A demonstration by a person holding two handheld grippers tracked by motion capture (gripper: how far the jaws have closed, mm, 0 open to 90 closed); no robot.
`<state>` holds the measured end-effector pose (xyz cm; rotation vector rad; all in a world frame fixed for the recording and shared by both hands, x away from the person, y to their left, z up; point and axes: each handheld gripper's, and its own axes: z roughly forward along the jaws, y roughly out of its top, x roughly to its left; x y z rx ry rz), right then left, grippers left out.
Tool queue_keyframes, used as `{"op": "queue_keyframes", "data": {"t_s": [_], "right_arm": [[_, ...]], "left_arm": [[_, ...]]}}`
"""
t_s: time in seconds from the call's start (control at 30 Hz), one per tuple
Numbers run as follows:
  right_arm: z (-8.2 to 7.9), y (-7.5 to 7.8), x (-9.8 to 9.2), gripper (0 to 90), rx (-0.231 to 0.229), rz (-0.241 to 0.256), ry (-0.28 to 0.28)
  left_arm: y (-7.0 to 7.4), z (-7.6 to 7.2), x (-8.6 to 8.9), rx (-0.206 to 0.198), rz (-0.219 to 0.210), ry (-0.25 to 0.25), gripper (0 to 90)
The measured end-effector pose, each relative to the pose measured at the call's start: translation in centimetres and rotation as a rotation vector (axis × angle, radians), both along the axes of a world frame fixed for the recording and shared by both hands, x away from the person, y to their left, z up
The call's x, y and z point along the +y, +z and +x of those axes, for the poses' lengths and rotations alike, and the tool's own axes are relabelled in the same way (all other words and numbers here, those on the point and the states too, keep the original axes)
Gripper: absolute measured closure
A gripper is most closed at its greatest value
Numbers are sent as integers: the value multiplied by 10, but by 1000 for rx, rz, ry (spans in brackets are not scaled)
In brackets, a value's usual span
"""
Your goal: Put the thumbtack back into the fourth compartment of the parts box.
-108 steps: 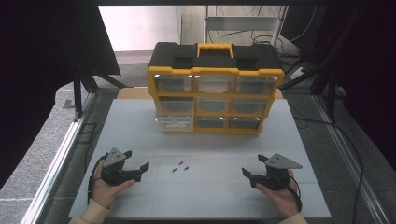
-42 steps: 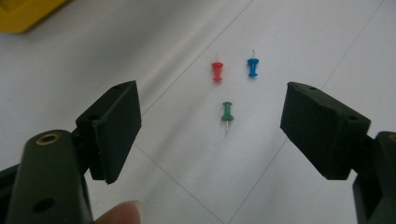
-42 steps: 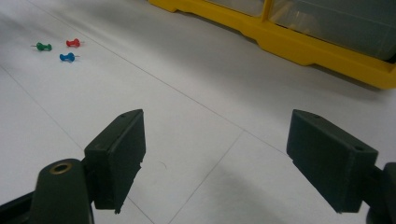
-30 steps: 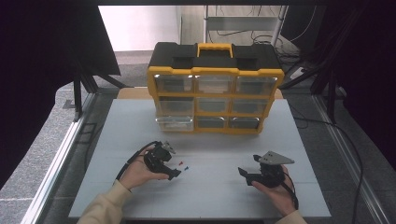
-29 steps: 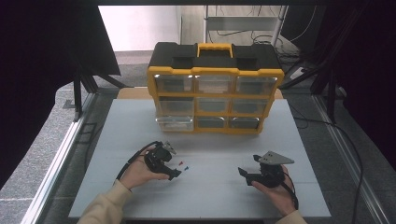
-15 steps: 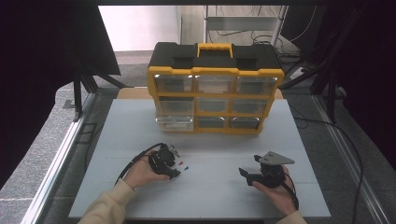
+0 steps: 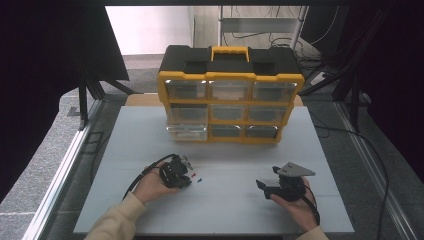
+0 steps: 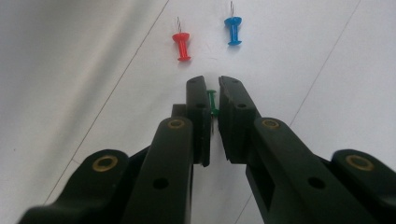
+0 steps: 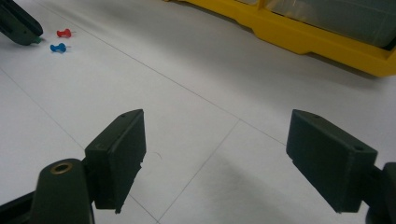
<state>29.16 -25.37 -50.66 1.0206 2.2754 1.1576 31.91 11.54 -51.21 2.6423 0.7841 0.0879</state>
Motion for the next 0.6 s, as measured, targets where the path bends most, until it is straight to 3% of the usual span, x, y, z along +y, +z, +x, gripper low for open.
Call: {"op": "queue_keyframes", "data": {"t_s": [0.23,0.27,0.37,0.5,0.6], "right_arm": [[0,0,-1,199,-1,0,-2],[0,0,-1,198,-1,3,-1],[0,1,-2,199,-1,4,-3],[-1,1,-2,198,-5,-1,-5],[-1,1,-2,198,-4,0,-5]], "left_arm": [[2,0,4,-6,-25,12,828],[7,-1,9,-16,-70,34,829],[16,-4,16,-36,-138,69,829],[26,-9,31,-86,-202,95,829],[29,-12,37,-102,-228,103,828]]}}
